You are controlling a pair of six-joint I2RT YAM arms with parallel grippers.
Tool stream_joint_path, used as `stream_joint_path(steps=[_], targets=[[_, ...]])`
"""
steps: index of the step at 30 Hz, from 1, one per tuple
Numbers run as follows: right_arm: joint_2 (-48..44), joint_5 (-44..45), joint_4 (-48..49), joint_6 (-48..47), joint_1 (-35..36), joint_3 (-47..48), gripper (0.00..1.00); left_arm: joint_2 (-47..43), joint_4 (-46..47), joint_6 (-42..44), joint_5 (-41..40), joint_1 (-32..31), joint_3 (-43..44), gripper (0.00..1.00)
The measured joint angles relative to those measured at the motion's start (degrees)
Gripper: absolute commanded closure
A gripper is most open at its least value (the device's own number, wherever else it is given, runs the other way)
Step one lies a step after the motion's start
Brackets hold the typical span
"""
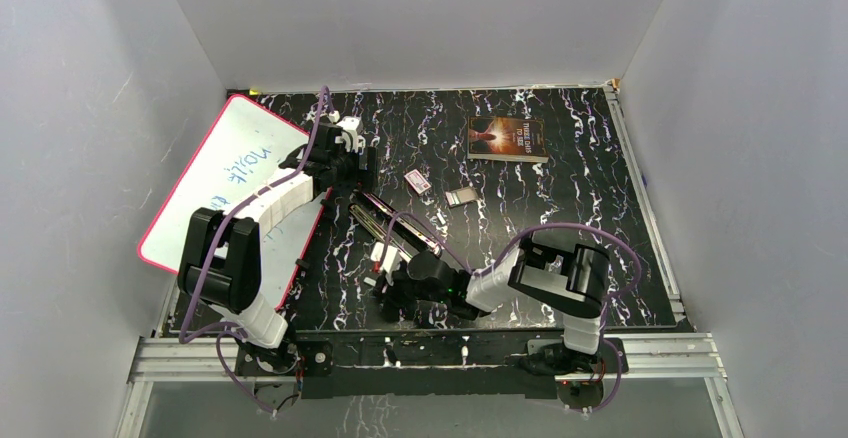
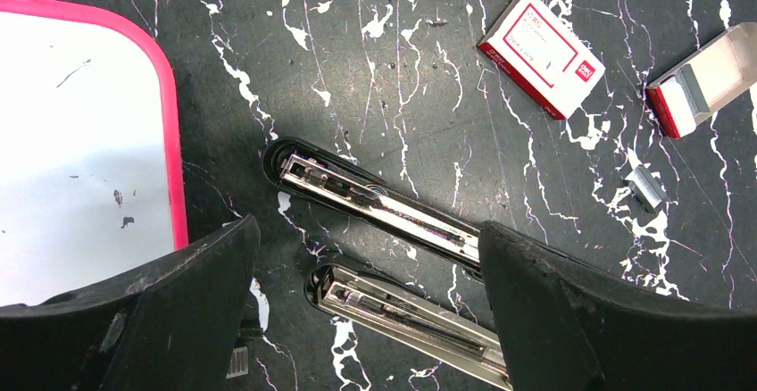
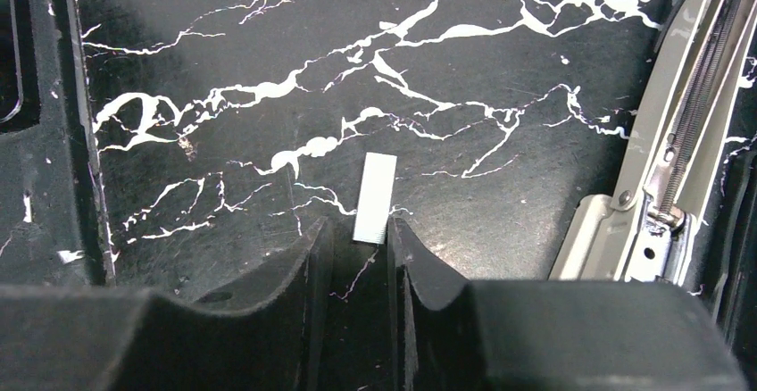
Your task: Load the staples into the stapler
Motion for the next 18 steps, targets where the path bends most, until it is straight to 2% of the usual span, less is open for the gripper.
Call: stream_joint_path(steps=[9,13,14,18], targets=[[0.09,0.35,0.07,0.00,0.13,0.00,0.79,0.00,-0.02,0.00,0.00,0.00,0.00,0.08],[0.24,0.94,0.09,0.11,0.28,0.04,0.80,0.00,0.00,0.00,0.00,0.00,0.00,0.08],[0.33,1.20,0.09,0.15,0.37,0.13,0.79,0.00,0.00,0.00,0.00,0.00,0.00,0.08],[0.61,1.62,0.04,0.33,0.44,0.39,0.60,-0.02,0.00,0.00,0.00,0.00,0.00,0.08]])
